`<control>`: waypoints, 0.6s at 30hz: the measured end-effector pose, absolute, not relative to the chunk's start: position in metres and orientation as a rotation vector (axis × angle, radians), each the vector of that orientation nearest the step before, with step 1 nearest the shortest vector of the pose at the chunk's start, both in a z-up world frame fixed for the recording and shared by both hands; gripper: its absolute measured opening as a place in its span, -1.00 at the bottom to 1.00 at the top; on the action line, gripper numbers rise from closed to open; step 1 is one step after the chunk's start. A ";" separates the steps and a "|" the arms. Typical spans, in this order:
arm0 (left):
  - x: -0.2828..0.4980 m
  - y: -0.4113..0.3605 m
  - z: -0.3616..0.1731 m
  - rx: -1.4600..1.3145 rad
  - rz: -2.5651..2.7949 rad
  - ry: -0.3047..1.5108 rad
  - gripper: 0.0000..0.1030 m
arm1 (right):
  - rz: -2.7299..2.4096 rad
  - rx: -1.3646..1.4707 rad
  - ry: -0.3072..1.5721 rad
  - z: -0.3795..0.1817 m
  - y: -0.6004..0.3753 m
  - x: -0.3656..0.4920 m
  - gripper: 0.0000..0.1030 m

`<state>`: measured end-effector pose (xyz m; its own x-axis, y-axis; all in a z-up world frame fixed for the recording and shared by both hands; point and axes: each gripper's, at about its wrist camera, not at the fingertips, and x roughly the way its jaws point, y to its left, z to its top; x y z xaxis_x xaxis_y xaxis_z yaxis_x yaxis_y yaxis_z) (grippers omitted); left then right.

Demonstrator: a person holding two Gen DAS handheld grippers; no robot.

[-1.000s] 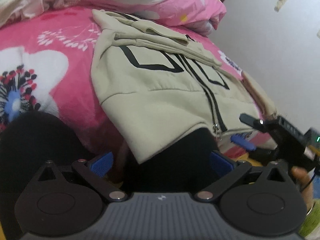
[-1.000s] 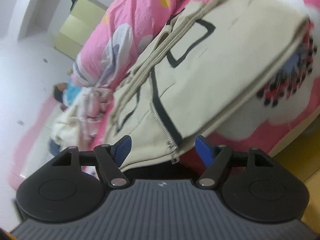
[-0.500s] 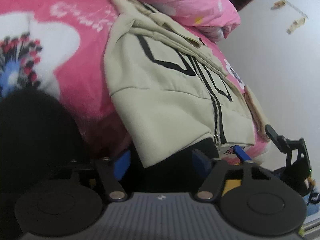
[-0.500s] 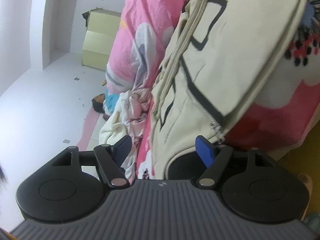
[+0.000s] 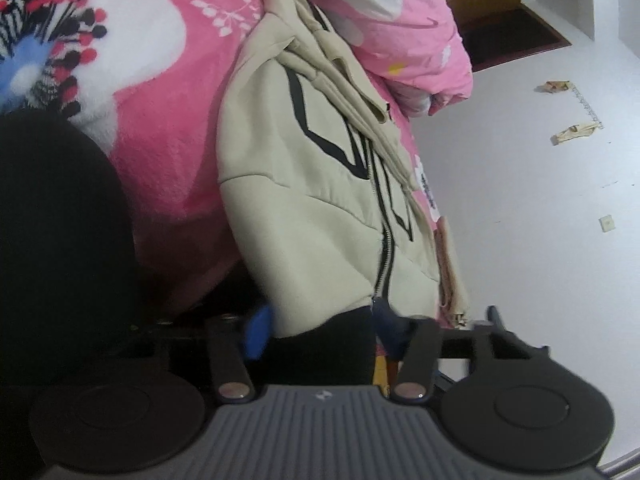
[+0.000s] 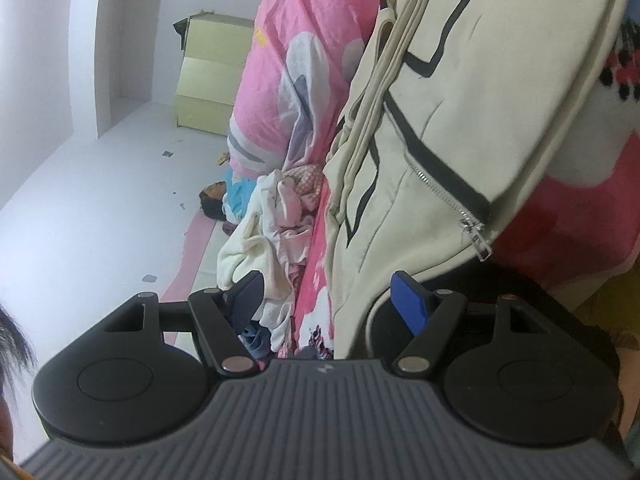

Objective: Fold clothes
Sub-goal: 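Hold the jacket hanging from the closed right tool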

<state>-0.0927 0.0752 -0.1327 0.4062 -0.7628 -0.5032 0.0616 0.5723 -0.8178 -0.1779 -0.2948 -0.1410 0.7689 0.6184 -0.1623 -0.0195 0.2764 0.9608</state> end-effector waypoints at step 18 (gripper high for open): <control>-0.098 0.082 -0.095 -0.833 -0.677 0.850 -0.82 | 0.525 1.539 0.759 -0.165 -0.242 -0.155 -0.16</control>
<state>-0.0982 0.0821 -0.0951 0.4963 -0.7865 -0.3676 0.1824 0.5084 -0.8416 -0.1554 -0.2418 -0.1651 0.6770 0.7284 -0.1054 0.1578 -0.0038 0.9875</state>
